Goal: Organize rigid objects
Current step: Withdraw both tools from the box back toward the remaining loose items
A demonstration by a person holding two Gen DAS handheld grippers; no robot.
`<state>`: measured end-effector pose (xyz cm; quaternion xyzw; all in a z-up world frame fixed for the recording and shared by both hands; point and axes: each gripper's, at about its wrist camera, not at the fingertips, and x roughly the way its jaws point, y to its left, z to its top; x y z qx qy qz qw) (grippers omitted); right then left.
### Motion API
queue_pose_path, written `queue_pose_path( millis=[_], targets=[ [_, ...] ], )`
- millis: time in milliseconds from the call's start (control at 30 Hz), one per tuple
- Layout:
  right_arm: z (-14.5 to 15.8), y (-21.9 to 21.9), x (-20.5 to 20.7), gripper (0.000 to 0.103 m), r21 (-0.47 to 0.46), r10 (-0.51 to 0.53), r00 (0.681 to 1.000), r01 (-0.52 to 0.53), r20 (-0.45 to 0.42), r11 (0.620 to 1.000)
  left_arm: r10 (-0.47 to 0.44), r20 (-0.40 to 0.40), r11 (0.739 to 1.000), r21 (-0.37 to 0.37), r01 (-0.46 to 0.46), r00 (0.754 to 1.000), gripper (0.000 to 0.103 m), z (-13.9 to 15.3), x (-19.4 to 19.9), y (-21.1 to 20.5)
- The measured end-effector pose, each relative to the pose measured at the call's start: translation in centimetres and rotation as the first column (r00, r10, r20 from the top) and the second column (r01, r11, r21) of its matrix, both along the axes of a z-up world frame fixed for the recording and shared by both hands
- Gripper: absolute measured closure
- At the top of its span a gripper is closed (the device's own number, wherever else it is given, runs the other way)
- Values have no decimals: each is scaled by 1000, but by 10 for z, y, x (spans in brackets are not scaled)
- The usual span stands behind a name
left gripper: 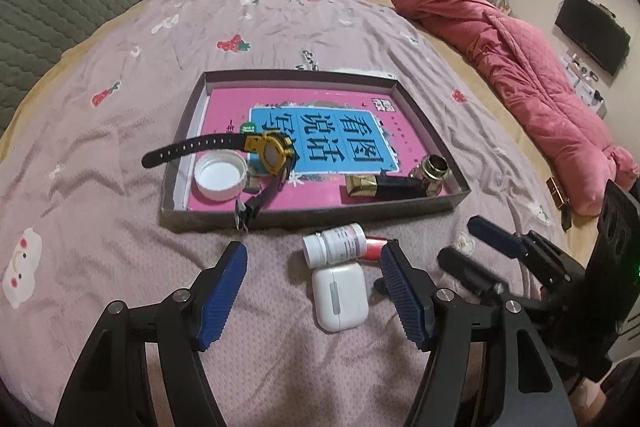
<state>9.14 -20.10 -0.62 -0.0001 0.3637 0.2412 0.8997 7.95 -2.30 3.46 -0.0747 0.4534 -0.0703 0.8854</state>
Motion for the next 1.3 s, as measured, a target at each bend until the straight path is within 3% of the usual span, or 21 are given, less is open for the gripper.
queue_pose_path(
  millis=[967,1300],
  targets=[
    [-30,15,-12,47,-57,81,992,-87,-93,995,-10,-100,1000,4,11,995,32,-34,0,-13],
    [-39,22,-7,47,-55,64,991,-71,-116,996,-2,-116,1000,-1,2,993,32,-42,3,-9]
  ],
)
